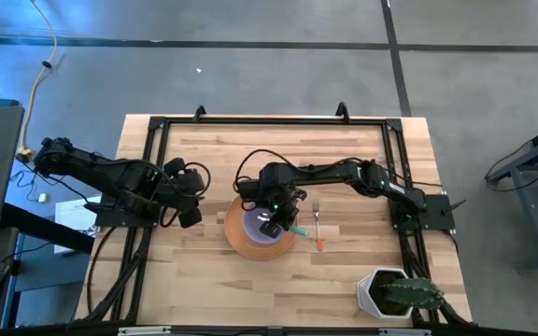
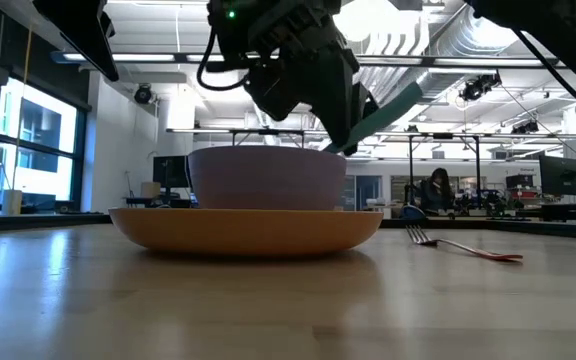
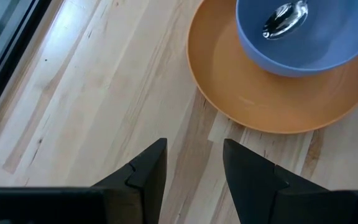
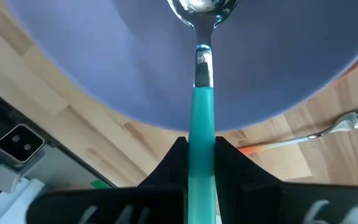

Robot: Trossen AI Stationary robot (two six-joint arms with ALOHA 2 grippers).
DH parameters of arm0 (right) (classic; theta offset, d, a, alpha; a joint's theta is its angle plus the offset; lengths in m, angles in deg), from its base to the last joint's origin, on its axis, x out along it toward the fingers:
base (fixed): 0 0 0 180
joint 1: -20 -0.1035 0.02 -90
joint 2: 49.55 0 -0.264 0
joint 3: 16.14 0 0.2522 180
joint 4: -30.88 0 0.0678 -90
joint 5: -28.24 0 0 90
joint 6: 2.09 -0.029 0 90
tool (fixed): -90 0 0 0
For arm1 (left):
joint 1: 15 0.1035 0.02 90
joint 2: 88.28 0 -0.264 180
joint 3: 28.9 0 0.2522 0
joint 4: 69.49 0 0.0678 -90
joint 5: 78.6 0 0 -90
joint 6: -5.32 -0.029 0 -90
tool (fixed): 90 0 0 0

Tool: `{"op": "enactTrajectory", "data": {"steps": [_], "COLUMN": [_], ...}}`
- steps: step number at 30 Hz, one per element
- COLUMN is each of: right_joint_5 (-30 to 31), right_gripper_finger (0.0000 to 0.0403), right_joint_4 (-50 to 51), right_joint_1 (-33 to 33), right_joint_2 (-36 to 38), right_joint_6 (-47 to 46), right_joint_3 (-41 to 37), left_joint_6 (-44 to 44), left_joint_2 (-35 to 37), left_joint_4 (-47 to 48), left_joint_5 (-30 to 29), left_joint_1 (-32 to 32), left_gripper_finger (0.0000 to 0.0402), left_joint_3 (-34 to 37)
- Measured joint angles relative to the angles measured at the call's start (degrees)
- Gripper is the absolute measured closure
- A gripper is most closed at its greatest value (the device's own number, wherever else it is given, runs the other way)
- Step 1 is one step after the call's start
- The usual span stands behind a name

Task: Set table place
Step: Put the blue spoon into the purple bowl on the orange plate

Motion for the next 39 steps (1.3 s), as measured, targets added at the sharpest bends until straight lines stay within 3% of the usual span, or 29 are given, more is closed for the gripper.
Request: {"op": "enactTrajectory", "data": {"steps": [31,39], "right_joint_5": [0.98,0.37], "right_gripper_finger": [0.0391,0.0391], "right_joint_4": [-5.06,-1.16], "right_joint_1": [-0.33,-1.03], "right_joint_2": [-0.37,-0.37], "right_joint_6": [-0.46,-1.99], "right_joint_3": [-0.02,-0.04], "left_joint_6": [0.00,0.00], "left_joint_2": [0.02,0.02], "left_joint_4": [-0.13,-0.54], "left_joint_5": [0.02,0.00], "left_joint_1": [0.02,0.00], "left_gripper_finger": [0.0256,0.0256], "left_joint_3": [0.00,0.00]}}
